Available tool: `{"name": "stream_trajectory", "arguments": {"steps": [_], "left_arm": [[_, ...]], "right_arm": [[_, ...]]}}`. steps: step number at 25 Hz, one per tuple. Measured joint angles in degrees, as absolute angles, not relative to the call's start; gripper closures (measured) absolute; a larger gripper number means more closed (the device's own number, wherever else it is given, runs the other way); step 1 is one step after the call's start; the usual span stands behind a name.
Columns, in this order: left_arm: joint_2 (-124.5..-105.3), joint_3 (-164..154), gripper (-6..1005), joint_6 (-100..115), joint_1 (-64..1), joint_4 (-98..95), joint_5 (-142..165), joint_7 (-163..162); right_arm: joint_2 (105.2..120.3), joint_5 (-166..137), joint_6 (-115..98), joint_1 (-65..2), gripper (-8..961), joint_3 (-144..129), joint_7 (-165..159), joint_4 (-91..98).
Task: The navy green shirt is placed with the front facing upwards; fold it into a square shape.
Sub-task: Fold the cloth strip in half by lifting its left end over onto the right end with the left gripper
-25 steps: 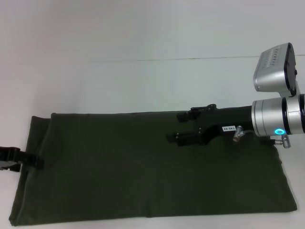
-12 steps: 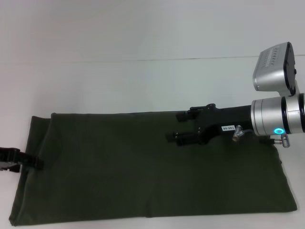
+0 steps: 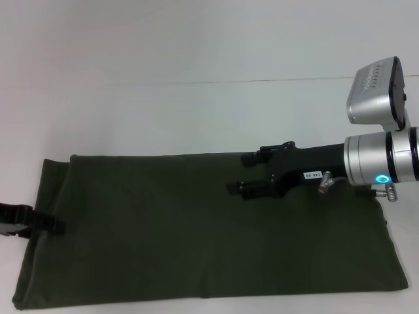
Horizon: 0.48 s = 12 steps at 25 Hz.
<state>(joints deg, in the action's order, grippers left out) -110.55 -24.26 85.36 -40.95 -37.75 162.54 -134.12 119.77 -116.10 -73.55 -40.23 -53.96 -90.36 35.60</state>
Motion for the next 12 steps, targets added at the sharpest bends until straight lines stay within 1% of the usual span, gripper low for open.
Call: {"name": "stream_trajectory", "arguments": {"steps": [12], "left_arm": [[-110.5, -23.8, 167, 85.9, -41.4, -36.7, 161.6, -133.8]], "right_arm": [[119.77, -116.1, -73.6, -40.3, 157, -54.0, -90.5, 35.6]]}}
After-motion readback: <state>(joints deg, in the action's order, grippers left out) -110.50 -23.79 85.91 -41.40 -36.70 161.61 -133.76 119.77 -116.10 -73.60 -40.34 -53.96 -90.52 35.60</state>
